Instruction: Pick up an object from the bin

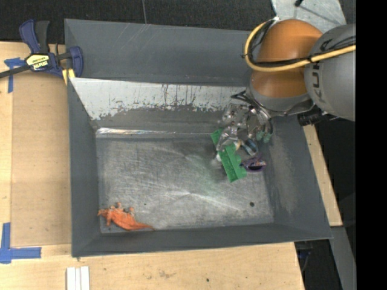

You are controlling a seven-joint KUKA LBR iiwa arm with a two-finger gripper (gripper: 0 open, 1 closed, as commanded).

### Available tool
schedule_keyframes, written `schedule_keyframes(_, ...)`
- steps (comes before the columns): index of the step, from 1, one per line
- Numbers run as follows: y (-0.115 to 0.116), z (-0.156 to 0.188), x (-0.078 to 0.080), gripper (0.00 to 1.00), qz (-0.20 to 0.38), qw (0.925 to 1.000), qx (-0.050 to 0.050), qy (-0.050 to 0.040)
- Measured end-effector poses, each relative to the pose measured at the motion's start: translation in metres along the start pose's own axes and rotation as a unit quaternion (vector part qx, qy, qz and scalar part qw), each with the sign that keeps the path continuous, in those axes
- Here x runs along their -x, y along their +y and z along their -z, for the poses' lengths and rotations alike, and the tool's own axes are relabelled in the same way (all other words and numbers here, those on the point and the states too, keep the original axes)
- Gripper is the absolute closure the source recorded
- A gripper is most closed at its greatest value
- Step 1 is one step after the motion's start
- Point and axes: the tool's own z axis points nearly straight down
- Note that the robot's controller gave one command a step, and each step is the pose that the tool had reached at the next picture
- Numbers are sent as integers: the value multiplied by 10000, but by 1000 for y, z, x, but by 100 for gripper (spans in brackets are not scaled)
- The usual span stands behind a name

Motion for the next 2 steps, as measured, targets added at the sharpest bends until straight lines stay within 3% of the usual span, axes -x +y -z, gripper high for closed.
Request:
schedule_keyframes(1, 15, 49, -42, 100, 86, 9999, -12, 76)
schedule_keyframes(2, 18, 63, -46, 100, 107, 9999, -3, 61)
